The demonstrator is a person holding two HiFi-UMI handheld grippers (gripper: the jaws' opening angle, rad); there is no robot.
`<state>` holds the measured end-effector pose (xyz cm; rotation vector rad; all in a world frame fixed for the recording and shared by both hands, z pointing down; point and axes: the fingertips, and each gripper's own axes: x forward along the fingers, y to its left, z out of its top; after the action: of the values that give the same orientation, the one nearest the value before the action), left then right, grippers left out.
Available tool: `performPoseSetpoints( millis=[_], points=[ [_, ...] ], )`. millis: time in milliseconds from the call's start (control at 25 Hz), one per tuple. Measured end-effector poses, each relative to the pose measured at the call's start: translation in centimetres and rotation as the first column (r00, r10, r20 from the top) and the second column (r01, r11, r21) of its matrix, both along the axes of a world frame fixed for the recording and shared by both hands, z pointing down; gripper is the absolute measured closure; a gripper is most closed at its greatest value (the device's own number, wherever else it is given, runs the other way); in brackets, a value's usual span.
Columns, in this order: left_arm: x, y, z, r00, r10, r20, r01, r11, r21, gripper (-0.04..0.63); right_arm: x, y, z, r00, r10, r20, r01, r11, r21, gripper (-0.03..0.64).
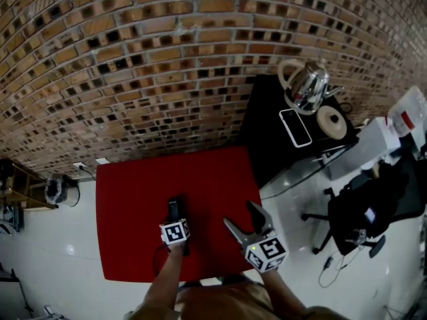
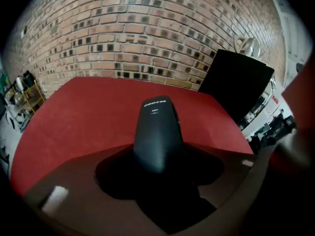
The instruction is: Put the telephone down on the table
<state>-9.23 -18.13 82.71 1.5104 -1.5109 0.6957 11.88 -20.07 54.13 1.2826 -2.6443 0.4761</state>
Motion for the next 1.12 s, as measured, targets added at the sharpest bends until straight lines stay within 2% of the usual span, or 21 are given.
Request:
performPoseSetpoints(
  millis=[120, 240, 400, 440, 560, 680, 800, 880, 1000, 1120],
  points=[
    [1.2, -1.4, 0.1, 0.996, 0.061, 0.071, -0.063, 0.998, 0.019, 0.313, 1.1, 0.0, 0.6, 0.999, 0.032, -0.006, -0.032, 0.999, -0.013, 0.276],
    [2.9, -1.1, 1.5, 0.991, 0.120, 0.057, -0.118, 0.993, -0.029, 0.309, 1.8, 0.3, 0.9, 0.998, 0.059, 0.002, -0.059, 0.998, -0.012, 0.279],
    [3.5, -1.3, 2.0, 0.980, 0.179, 0.086, -0.174, 0.983, -0.061, 0.282, 1.6, 0.9, 1.7, 0.998, 0.057, 0.015, -0.056, 0.997, -0.048, 0.279],
    [3.7, -1.4, 1.9, 0.978, 0.194, 0.074, -0.191, 0.980, -0.049, 0.268, 1.3, 1.0, 1.7, 0.998, 0.054, 0.022, -0.053, 0.997, -0.051, 0.279],
    [4.2, -1.2, 1.4, 0.976, 0.216, 0.011, -0.216, 0.976, -0.018, 0.164, 0.5, 1.4, 1.8, 0.998, 0.043, 0.035, -0.042, 0.998, -0.052, 0.279],
    [3.9, -0.9, 0.3, 0.976, 0.217, -0.018, -0.217, 0.976, 0.019, 0.138, -0.3, 1.5, 1.8, 0.998, 0.037, 0.053, -0.034, 0.998, -0.050, 0.279],
    [3.1, -0.7, -2.2, 0.977, 0.210, -0.035, -0.206, 0.973, 0.101, 0.131, -1.3, 1.6, 1.0, 0.998, 0.023, 0.063, -0.021, 0.999, -0.040, 0.279],
    [2.8, -1.3, -6.3, 0.978, 0.193, -0.076, -0.173, 0.961, 0.214, 0.130, -1.8, 1.6, 0.4, 0.997, 0.018, 0.069, -0.016, 1.000, -0.023, 0.279],
    [2.0, -2.4, -13.7, 0.975, 0.193, -0.108, -0.139, 0.915, 0.379, 0.132, -2.6, 1.4, -0.4, 0.997, 0.006, 0.081, -0.007, 1.000, 0.008, 0.279],
    [0.2, -2.7, -19.3, 0.978, 0.199, -0.065, -0.142, 0.859, 0.493, 0.132, -3.7, 1.2, -1.4, 0.995, -0.014, 0.102, 0.009, 0.999, 0.045, 0.279]
  ],
)
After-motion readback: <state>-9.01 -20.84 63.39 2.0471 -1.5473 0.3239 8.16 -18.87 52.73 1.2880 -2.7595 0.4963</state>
